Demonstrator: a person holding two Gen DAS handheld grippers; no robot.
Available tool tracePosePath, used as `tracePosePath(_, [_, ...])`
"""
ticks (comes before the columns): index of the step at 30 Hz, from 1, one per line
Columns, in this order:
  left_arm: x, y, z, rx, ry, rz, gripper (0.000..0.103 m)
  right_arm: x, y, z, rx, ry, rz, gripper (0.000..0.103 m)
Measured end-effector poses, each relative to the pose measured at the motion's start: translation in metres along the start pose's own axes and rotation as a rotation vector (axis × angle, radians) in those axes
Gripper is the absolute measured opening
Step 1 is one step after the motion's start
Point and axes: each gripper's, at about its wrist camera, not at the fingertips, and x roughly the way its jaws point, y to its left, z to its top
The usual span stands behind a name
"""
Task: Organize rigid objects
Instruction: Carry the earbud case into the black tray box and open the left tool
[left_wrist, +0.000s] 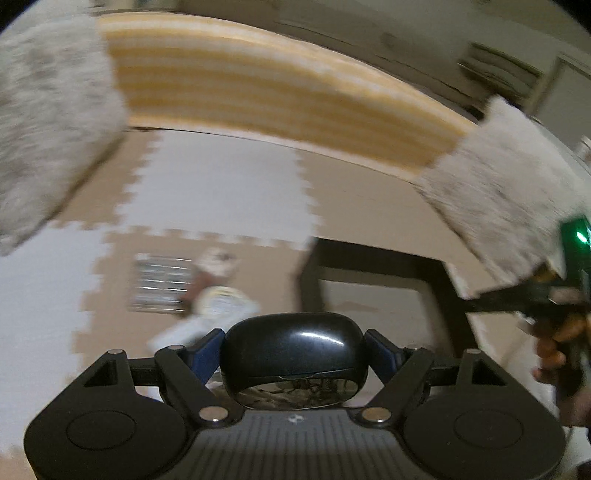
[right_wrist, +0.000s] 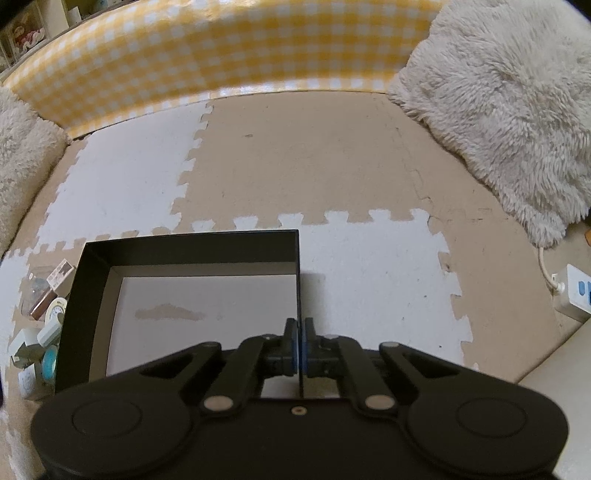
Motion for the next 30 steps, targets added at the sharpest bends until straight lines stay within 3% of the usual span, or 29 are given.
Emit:
tracePosePath(8, [0.029, -0.038, -0.015, 0.041, 0.053, -0.109, 0.081, 0.0, 0.004, 0.0, -0.014, 0.004, -0.018, 0.003])
tracePosePath(20, [0.042, -0.047, -0.016, 0.052, 0.039, -0.073, 0.082, 0.0, 0.004, 0.001, -0.019, 0.007, -0.021, 0.003])
tracePosePath(30, [0.045, -0.048, -0.023, 0.071, 0.108, -0.044, 0.091, 0.0, 0.005, 0.001, -0.024, 0.011, -0.021, 0.003])
